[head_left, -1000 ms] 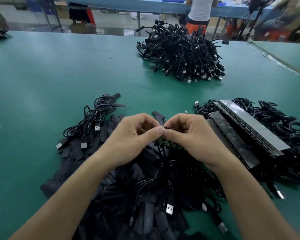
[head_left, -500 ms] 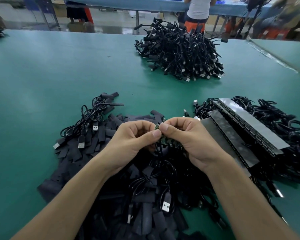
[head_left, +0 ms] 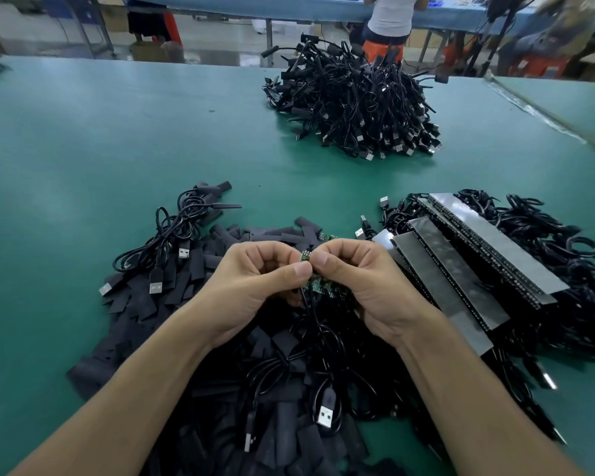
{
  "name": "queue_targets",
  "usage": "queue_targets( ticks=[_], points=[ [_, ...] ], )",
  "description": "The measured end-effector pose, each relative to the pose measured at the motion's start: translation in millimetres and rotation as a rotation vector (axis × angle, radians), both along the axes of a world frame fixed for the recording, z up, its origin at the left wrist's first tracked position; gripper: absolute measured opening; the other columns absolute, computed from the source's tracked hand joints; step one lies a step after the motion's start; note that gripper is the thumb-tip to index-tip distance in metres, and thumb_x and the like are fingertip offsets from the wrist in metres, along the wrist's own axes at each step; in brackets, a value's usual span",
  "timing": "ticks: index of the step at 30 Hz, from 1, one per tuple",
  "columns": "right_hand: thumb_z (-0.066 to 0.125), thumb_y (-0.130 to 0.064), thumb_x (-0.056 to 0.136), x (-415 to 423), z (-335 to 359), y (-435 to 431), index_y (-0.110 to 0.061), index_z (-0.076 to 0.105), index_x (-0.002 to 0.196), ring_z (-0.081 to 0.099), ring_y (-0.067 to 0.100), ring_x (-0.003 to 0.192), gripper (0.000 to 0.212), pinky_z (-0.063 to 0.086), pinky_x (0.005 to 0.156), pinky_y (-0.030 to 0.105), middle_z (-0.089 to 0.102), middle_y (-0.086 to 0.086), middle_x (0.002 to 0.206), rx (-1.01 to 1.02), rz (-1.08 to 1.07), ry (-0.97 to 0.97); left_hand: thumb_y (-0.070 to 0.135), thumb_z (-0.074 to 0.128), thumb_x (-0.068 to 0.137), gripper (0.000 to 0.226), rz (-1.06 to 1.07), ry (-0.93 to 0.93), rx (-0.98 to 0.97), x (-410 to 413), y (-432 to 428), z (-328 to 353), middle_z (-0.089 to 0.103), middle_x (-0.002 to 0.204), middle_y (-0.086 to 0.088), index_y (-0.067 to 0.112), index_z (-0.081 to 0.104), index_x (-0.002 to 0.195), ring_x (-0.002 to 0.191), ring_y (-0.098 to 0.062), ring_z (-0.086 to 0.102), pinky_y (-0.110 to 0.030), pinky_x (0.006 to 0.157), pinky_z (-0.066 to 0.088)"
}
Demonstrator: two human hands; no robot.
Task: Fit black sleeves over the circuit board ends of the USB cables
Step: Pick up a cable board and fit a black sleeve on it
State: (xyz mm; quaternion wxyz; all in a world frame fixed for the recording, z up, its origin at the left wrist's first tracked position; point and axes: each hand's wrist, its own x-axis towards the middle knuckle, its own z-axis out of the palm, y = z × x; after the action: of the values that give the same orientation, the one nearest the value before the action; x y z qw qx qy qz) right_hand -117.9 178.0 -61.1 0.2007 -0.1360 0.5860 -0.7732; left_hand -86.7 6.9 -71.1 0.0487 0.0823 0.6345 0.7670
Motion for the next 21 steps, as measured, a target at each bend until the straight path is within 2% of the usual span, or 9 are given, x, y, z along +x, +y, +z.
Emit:
queue_targets(
  ticks=[4,9,12,14,16,19,21],
  points=[
    [0.08,-0.034,0.066,0,-1,0,-0.016,0.073,0.07,0.061,0.012,0.064,0.02,0.054,0.065,0.023,0.068,0.004,0.07,-0.003,0.002,-0.016,0.021,0.076,0.075,0.01,-0.009,0.0,0.008,0,0,-1,0.059,0.062,0.004,0.018,0.07,0.067,0.057,-0.007,0.054,-0.021,0.056,0.051],
    [0.077,-0.029,0.073,2,-2,-2,-0.017,0.075,0.073,0.065,0.013,0.064,0.013,0.055,0.065,0.025,0.07,0.004,0.071,-0.111,0.089,-0.044,0.023,0.079,0.076,0.008,-0.004,-0.042,0.111,-1,0,-3,0.065,0.069,-0.002,0.016,0.075,0.075,0.06,-0.01,0.059,-0.02,0.057,0.052],
    [0.078,-0.026,0.075,4,-1,-7,-0.017,0.073,0.072,0.059,0.009,0.065,0.011,0.052,0.066,0.021,0.067,-0.001,0.069,-0.027,0.015,0.029,0.022,0.08,0.078,0.011,0.029,-0.049,0.2,-2,0,-5,0.064,0.071,-0.002,0.016,0.072,0.075,0.062,-0.01,0.059,-0.02,0.061,0.054],
    [0.078,-0.019,0.078,3,7,-6,-0.015,0.072,0.072,0.058,0.009,0.063,0.01,0.049,0.064,0.02,0.067,0.002,0.067,0.148,-0.046,0.134,0.025,0.073,0.081,0.012,0.06,-0.067,0.275,-4,1,-4,0.063,0.07,0.0,0.017,0.069,0.073,0.062,-0.009,0.06,-0.021,0.062,0.054],
    [0.08,-0.015,0.08,1,20,1,-0.014,0.073,0.075,0.06,0.008,0.063,0.009,0.048,0.065,0.021,0.071,0.002,0.067,0.489,-0.116,0.349,0.026,0.063,0.088,0.018,0.113,-0.101,0.371,-7,1,-2,0.064,0.071,-0.001,0.016,0.067,0.073,0.063,-0.011,0.063,-0.025,0.062,0.057],
    [0.076,-0.024,0.08,4,40,13,-0.025,0.075,0.08,0.066,0.005,0.076,0.0,0.055,0.073,0.029,0.071,-0.01,0.072,0.995,-0.225,0.643,0.026,0.056,0.091,0.017,0.192,-0.105,0.464,-10,2,1,0.064,0.071,-0.003,0.013,0.059,0.08,0.061,-0.016,0.065,-0.032,0.061,0.059],
    [0.071,-0.031,0.083,12,46,13,-0.028,0.074,0.085,0.065,0.014,0.085,0.004,0.056,0.076,0.037,0.069,-0.009,0.08,1.158,-0.276,0.68,0.025,0.057,0.09,0.014,0.252,-0.043,0.479,-11,3,2,0.06,0.067,-0.003,0.014,0.056,0.082,0.057,-0.015,0.061,-0.031,0.062,0.058]
  ],
)
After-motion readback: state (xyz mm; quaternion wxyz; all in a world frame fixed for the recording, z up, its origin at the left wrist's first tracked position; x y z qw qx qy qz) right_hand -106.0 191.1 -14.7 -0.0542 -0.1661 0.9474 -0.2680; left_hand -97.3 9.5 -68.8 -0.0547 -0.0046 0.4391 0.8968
